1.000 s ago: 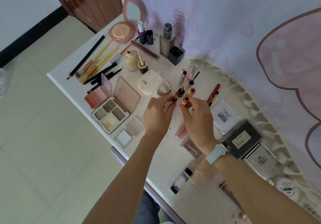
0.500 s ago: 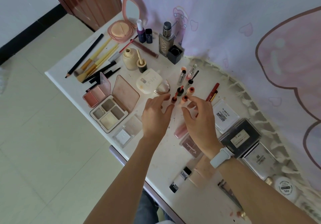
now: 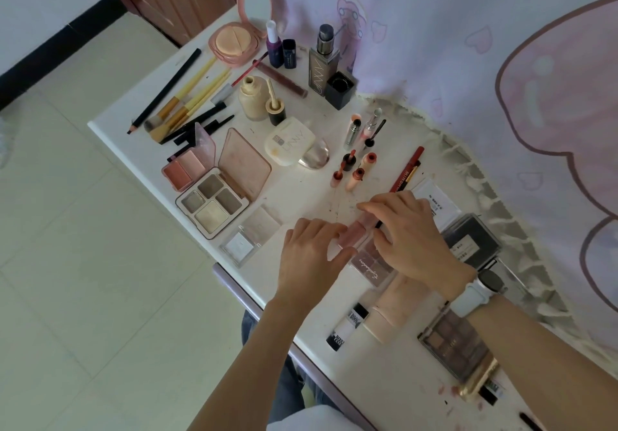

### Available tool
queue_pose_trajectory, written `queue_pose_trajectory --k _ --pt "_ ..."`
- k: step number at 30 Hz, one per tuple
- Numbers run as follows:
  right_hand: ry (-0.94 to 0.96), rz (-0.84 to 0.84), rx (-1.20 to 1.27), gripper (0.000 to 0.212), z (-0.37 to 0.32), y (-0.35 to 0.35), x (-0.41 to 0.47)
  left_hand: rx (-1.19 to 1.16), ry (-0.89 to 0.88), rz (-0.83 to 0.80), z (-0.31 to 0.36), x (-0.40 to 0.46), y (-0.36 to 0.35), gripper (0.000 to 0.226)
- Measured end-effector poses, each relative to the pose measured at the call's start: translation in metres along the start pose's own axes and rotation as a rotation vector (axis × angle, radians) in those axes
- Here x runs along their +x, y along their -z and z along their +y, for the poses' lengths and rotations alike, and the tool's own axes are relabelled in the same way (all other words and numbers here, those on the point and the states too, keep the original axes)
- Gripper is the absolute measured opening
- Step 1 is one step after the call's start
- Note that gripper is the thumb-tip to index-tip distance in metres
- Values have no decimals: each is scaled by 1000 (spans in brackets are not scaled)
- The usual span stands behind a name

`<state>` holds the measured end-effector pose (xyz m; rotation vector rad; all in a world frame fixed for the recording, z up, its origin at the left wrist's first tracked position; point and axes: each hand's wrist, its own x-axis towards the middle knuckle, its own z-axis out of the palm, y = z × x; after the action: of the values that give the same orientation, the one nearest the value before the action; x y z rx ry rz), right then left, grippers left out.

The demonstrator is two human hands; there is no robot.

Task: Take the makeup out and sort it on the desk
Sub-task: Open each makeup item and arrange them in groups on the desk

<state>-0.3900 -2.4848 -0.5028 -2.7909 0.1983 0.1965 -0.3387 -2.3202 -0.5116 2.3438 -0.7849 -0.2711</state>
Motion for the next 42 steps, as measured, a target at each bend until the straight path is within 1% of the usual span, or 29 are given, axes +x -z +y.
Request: queue_pose_trajectory --k 2,3,5,7,8,10,12,15,17,19,23,25,29,31,33,34,36,39,40,42 --pt "15 -1 10 41 1 1 1 15 -12 10 1 1 1 18" --pt "18 8 69 40 1 3 1 5 -18 23 1 0 2 16" --pt "-6 52 306 36 -2 9 -1 -33 -24 55 0 -1 5 16" --pt "-94 67 536 29 -8 15 0 -64 -25 87 -1 -4 10 18" --pt "-139 45 582 25 -12 18 1 -70 -32 101 -1 -6 13 18" --pt "-195 12 601 20 -20 18 4 -85 -42 124 0 -9 17 24" --pt "-239 22 641 22 -27 15 5 -105 -27 148 2 -11 19 32" --pt "-279 -9 738 20 -35 11 5 -175 34 174 3 -13 18 30" --pt "-260 8 746 15 -38 10 3 -303 104 158 4 -14 17 25" --pt "-218 64 707 11 -40 11 1 -439 180 123 5 -15 17 23" --pt "-149 179 650 9 -44 16 -4 -554 230 77 9 -12 20 26" --pt "-161 195 662 8 -44 17 -6 -563 215 61 10 -10 23 26" --pt "-214 194 726 13 -48 15 -8 -533 182 44 12 -11 20 19" --pt "-166 214 757 9 -53 14 -10 -544 239 73 15 -11 18 24" --pt "-100 228 788 7 -57 14 -10 -571 302 100 14 -11 19 34" --pt "-77 231 785 8 -57 15 -9 -591 319 94 13 -11 20 35" --pt "-27 225 736 10 -55 16 -8 -652 365 48 11 -10 23 30" --pt "61 180 695 17 -53 18 -11 -682 445 14 7 -8 25 37" --pt "55 160 726 18 -53 18 -13 -659 447 8 6 -7 25 39" --pt "-73 120 834 17 -55 21 -13 -608 407 -2 6 -8 24 38"
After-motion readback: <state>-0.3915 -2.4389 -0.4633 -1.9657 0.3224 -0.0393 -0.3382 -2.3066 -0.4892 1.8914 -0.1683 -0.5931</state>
